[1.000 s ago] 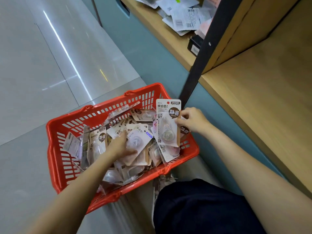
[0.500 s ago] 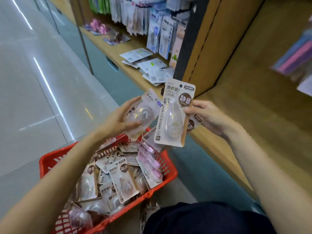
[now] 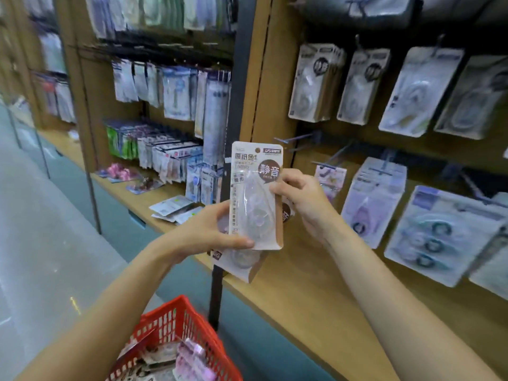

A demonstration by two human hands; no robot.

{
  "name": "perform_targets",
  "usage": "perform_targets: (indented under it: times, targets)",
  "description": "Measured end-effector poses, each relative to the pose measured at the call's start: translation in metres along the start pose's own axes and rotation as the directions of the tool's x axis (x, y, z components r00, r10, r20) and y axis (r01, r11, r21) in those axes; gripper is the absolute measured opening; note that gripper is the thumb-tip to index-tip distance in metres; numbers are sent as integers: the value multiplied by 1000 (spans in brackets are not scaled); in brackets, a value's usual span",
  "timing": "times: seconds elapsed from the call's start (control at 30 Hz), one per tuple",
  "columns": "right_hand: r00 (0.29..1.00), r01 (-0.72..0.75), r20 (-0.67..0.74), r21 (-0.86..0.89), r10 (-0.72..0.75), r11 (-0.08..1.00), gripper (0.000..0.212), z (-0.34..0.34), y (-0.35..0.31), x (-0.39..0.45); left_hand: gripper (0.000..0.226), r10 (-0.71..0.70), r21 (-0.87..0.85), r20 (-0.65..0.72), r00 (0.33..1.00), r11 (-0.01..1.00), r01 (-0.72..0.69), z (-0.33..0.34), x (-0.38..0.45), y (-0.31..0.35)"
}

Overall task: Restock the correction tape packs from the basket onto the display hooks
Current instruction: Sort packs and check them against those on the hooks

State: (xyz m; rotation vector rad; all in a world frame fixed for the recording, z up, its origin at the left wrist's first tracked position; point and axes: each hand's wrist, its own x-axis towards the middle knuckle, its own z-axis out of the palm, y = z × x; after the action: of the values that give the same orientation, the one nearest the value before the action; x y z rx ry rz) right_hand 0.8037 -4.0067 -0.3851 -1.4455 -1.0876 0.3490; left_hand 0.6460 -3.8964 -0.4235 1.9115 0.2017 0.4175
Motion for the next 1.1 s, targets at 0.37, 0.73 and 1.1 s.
perform_targets:
  times: [0.37,0.73,1.1]
  targets:
    - [968,176,-220,255,-120,951,14,-32,-60,26,65,157,63,-159,975,987,-148,-12,27,49]
    - [828,272,-285,-550,-483,790,42,-76,-93,107,46,226,-101,-499,837,944,-315,-37,72,76]
    - [814,203,-241,-733,-528,649,41,-72,-93,176,47,246,-110,-474,846,936,-334,-50,87,65]
